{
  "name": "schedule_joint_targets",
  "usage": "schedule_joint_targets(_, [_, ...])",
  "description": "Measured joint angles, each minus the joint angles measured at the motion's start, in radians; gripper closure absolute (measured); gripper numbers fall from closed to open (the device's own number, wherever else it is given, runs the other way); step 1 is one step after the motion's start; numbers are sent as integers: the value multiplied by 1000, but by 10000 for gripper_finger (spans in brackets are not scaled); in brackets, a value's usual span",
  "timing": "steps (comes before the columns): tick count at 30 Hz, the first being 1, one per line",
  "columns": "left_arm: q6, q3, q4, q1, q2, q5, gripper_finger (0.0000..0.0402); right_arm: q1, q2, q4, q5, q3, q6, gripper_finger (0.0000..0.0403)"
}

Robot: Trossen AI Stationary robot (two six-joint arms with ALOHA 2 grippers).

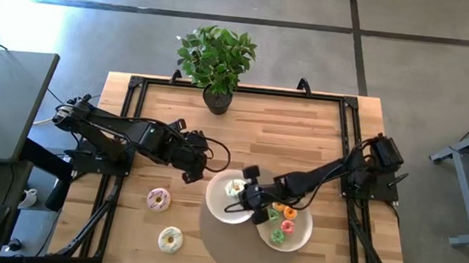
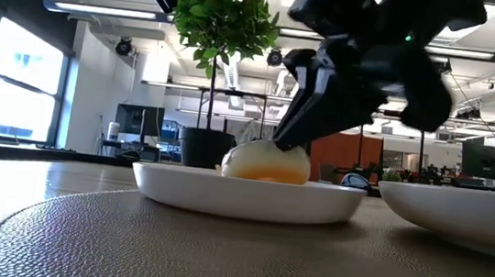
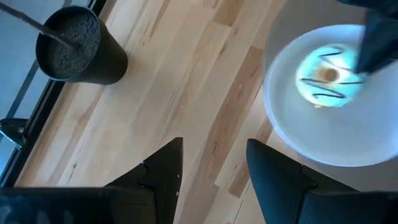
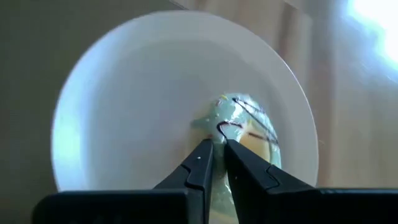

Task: Pick & Place donuts
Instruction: Put the big light green doughnut on the white plate, then put the big light purple doughnut on the white plate

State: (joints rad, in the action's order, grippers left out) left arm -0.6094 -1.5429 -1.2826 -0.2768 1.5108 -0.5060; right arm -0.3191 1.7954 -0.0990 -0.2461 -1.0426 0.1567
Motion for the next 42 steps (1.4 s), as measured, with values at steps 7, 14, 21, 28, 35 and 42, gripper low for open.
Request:
schedule_joint_targets(7, [2,0,0,0,0,0,229,48,1,-19,-62,0,-18,370])
schedule_joint_targets(14, [3,0,-1,0,0,1,229,58,1,-17,-94,0,6,387])
schedule_joint_targets(21, [2,0,-1,0,0,1,229,55,1,-17,-172,0,36,388])
schedule_joint_targets(28, [2,0,-1,0,0,1,229,87,1,-67,38,-1,-76,383])
schedule_joint_targets(35, [2,0,-1,0,0,1,229,76,1,-84,70,-1,-56,325])
schedule_joint_targets(42, [2,0,0,0,0,1,229,25,1,-84,99,-1,-118,253])
